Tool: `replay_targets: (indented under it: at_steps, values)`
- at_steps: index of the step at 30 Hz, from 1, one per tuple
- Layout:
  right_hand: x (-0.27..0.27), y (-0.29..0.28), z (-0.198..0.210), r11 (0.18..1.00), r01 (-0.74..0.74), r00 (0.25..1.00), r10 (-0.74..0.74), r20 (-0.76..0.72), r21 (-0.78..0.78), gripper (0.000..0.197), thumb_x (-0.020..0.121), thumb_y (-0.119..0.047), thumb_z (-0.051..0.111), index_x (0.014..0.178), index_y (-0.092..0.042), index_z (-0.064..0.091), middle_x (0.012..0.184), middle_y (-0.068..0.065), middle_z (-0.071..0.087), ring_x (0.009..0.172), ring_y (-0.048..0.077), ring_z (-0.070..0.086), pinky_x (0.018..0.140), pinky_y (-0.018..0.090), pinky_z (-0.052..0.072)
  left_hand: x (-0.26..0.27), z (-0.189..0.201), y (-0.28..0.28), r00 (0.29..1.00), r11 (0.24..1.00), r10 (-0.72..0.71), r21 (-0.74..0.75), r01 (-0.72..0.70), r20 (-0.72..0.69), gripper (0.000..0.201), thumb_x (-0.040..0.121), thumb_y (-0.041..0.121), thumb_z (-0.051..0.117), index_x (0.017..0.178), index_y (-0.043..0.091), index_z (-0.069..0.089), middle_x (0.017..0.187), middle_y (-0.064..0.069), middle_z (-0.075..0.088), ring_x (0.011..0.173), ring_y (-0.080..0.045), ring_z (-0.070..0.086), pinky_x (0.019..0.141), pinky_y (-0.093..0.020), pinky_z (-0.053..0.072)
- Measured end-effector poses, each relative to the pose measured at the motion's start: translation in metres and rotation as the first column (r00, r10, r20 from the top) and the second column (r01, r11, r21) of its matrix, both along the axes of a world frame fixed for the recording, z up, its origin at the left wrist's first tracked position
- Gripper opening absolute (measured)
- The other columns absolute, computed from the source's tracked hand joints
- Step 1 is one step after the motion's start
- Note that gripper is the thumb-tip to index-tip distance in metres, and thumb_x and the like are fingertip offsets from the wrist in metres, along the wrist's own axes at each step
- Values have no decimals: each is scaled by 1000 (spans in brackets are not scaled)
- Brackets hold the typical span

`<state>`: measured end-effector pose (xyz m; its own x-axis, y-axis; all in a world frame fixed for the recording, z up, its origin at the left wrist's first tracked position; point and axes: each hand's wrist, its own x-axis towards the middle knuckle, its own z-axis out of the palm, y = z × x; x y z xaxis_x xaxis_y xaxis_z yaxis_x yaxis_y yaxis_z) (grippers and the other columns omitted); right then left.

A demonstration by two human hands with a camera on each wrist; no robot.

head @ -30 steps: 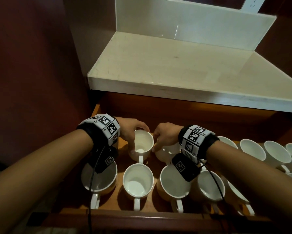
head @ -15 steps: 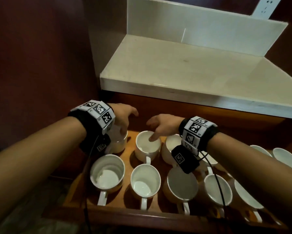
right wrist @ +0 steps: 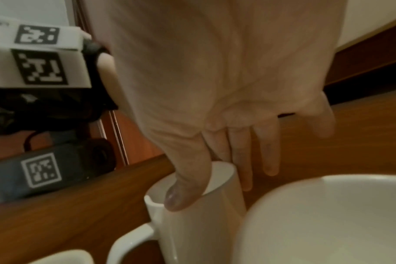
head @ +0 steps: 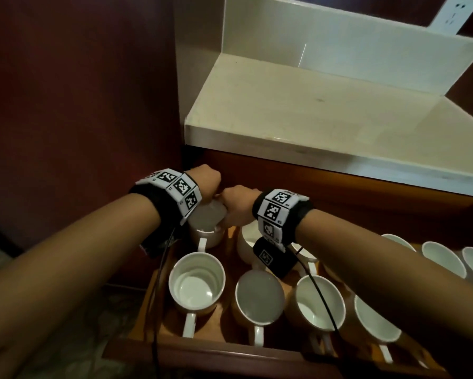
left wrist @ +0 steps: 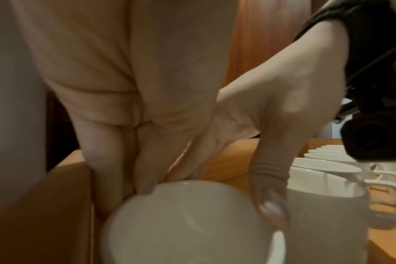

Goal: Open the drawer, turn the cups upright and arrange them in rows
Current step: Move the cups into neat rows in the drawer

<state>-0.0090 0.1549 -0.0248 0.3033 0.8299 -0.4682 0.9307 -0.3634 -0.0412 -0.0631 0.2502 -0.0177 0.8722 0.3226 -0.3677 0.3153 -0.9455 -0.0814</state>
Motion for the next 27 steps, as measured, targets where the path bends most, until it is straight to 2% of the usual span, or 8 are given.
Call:
replay_targets:
  at_steps: [3, 7, 11, 17, 20, 22, 25, 27]
  values:
    - [1, -1, -1, 1000, -19, 1000, 19, -2, -5, 53, 86, -43, 67, 127, -13, 58, 118, 8, 65, 106, 25, 61, 74, 26, 40, 3, 2, 1, 1000, 1000, -2, 1, 2, 28, 21, 91, 10, 55, 102, -3, 67, 110, -20, 68, 104, -36, 64, 87, -40, 53]
    - [2, -5, -1, 1000, -12, 999, 12, -31, 11, 59, 85, -42, 68, 135, -15, 52, 124, 8, 62, 114, 27, 58, 84, 29, 43, 4, 0, 1, 999, 1000, 23, -15, -22, 42, 21, 92, 8, 53, 98, -7, 66, 106, -22, 68, 100, -36, 65, 82, -39, 53]
    - [4, -6, -2, 1000, 5, 999, -4, -39, 11, 57, 84, -42, 69, 133, -16, 55, 122, 8, 63, 112, 27, 58, 89, 32, 46, 1, 0, 2, 997, 998, 44, -55, -41, 64, 19, 89, 8, 55, 94, -6, 67, 103, -22, 69, 97, -36, 66, 78, -38, 53]
    - [3, -7, -4, 999, 43, 997, -43, -59, 9, 60, 79, -47, 72, 129, -18, 58, 117, 5, 66, 108, 26, 60, 93, 39, 50, 1, -1, 1, 998, 996, 32, -82, -27, 56, 19, 89, 7, 55, 97, -4, 68, 105, -21, 69, 101, -35, 65, 77, -36, 52]
    - [2, -9, -4, 998, 65, 995, -65, -75, 3, 62, 80, -45, 71, 134, -20, 53, 123, 5, 64, 110, 26, 59, 94, 39, 49, 1, -1, -2, 999, 999, 4, -51, -1, 48, 19, 88, 9, 58, 101, -2, 68, 108, -20, 69, 104, -34, 65, 83, -38, 53]
    - [2, -11, -3, 996, 94, 991, -93, -94, 6, 64, 82, -41, 70, 139, -21, 48, 126, 5, 63, 112, 26, 59, 94, 38, 49, 0, 0, -6, 1000, 1000, 3, -14, -3, 31, 24, 89, 12, 59, 109, 0, 66, 115, -18, 66, 109, -32, 63, 84, -36, 52]
    - [5, -20, -1, 982, 176, 977, -166, -136, 65, 69, 82, -45, 68, 143, -24, 43, 135, 4, 58, 120, 26, 55, 98, 39, 48, -1, 2, -12, 1000, 1000, -16, -10, 16, 6, 30, 90, 18, 60, 116, 4, 64, 119, -16, 65, 111, -30, 63, 76, -30, 47]
    - [8, -28, 1, 968, 225, 968, -209, -138, 109, 74, 82, -50, 66, 146, -25, 39, 143, 2, 51, 126, 24, 52, 102, 38, 46, -1, 2, -19, 999, 999, -34, -1, 34, 22, 30, 92, 22, 59, 116, 6, 65, 119, -14, 66, 111, -29, 63, 72, -30, 44]
